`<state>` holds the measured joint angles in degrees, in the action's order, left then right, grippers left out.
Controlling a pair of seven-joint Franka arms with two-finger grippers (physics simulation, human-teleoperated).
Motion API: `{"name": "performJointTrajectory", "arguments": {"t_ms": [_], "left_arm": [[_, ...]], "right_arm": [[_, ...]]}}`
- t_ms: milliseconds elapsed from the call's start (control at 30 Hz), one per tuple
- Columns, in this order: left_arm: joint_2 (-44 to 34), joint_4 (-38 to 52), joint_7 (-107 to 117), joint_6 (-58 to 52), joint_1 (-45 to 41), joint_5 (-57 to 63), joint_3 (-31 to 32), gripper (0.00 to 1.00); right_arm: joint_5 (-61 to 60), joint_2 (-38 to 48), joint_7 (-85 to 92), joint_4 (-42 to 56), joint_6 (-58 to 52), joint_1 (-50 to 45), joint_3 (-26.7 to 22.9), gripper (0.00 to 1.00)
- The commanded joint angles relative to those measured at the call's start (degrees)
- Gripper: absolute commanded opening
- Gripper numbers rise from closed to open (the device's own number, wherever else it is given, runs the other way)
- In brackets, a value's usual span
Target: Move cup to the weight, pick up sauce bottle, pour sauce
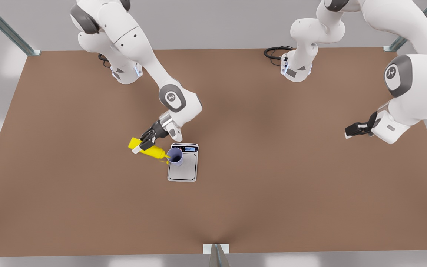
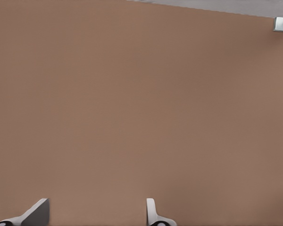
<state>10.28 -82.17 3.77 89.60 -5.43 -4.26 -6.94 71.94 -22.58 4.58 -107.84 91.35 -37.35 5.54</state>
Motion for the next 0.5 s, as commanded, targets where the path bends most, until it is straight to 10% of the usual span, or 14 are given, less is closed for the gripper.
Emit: {"name": "performJointTrajectory", "arguments": {"t_ms": [0, 467], "left_arm": [[0.00, 0.08, 0.01, 0.05, 0.16, 0.04, -0.01, 1.00], [0.44, 1.49, -0.08, 1.28, 0.16, 0.12, 0.08, 1.00]], "right_arm": [[0.04, -0.10, -0.01, 0.08, -0.11, -0.61, 0.00, 0.54], [2.06, -3.70, -1.15, 0.35, -3.89, -3.17, -0.09, 0.54]]}}
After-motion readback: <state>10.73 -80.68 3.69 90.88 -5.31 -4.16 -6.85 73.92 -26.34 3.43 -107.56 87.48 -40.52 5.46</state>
